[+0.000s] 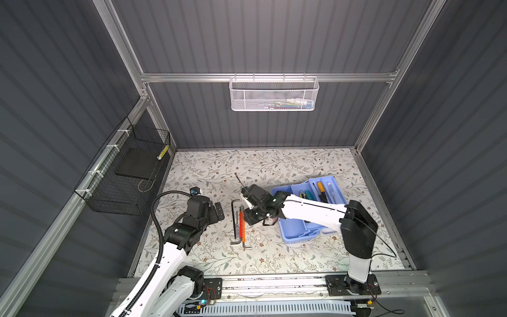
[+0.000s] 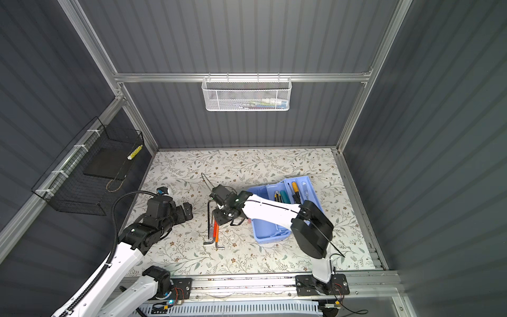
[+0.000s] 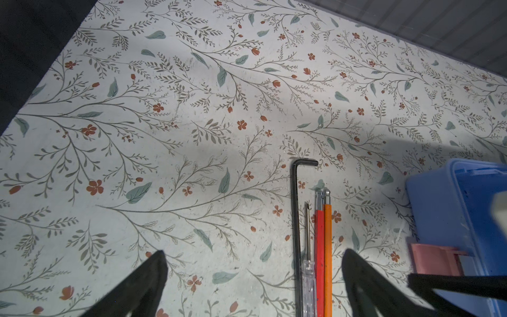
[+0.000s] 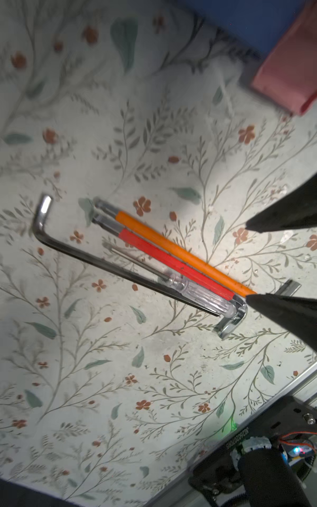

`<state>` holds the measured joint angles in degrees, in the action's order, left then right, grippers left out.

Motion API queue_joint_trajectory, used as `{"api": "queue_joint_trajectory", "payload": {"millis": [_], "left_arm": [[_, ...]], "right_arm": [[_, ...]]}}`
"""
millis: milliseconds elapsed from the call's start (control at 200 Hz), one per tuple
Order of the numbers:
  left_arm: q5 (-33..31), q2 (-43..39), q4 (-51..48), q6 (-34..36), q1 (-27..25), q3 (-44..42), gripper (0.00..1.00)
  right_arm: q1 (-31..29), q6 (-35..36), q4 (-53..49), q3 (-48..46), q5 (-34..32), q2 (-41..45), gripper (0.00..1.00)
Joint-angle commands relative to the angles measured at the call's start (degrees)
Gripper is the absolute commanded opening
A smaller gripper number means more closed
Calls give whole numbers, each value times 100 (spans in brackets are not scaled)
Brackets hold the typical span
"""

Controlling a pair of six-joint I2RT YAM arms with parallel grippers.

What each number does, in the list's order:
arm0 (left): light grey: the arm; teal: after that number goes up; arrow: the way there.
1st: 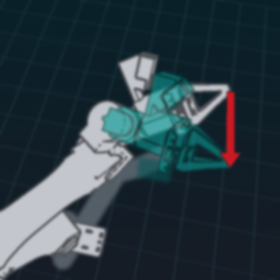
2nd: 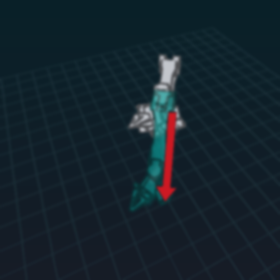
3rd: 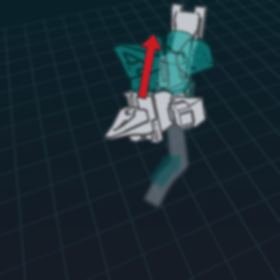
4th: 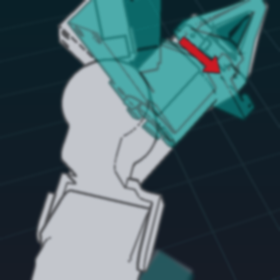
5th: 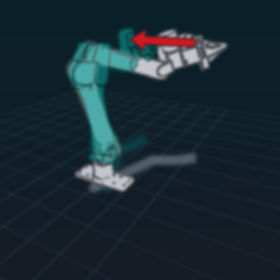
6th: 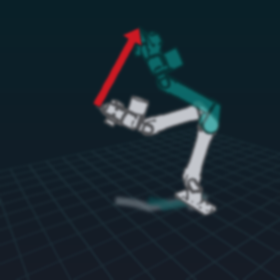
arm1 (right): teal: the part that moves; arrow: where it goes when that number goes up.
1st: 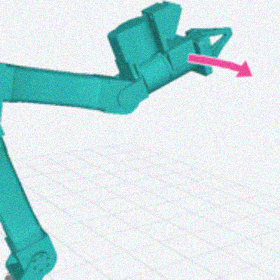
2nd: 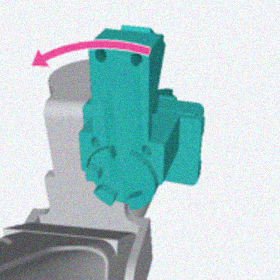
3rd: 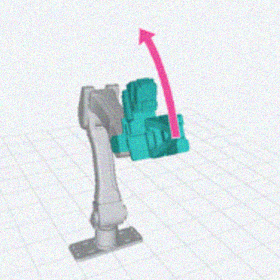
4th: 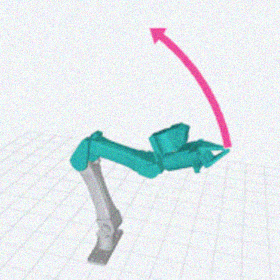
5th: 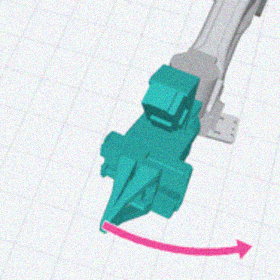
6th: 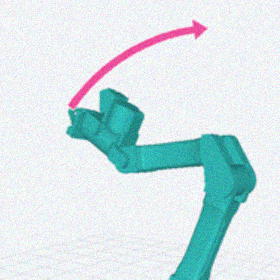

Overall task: Pack the tool kit
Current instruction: 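Move the right gripper back over the red and orange pens, then lower the right gripper toward the orange pen and align the fingers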

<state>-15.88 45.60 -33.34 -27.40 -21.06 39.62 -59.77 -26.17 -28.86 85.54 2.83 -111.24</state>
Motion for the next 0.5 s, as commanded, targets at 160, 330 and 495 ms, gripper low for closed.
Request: {"api": "queue_joint_trajectory", "payload": {"millis": [160, 330, 495], "left_arm": [[115, 78, -307, 21, -21, 307, 99], [120, 185, -252, 52, -21, 277, 99], [120, 119, -212, -4, -21, 207, 100]], "right_arm": [[-84, 70, -687, 931, -314, -922, 38], [-113, 104, -825, 1108, -397, -1123, 36], [-112, 152, -989, 1299, -428, -1353, 35]]}}
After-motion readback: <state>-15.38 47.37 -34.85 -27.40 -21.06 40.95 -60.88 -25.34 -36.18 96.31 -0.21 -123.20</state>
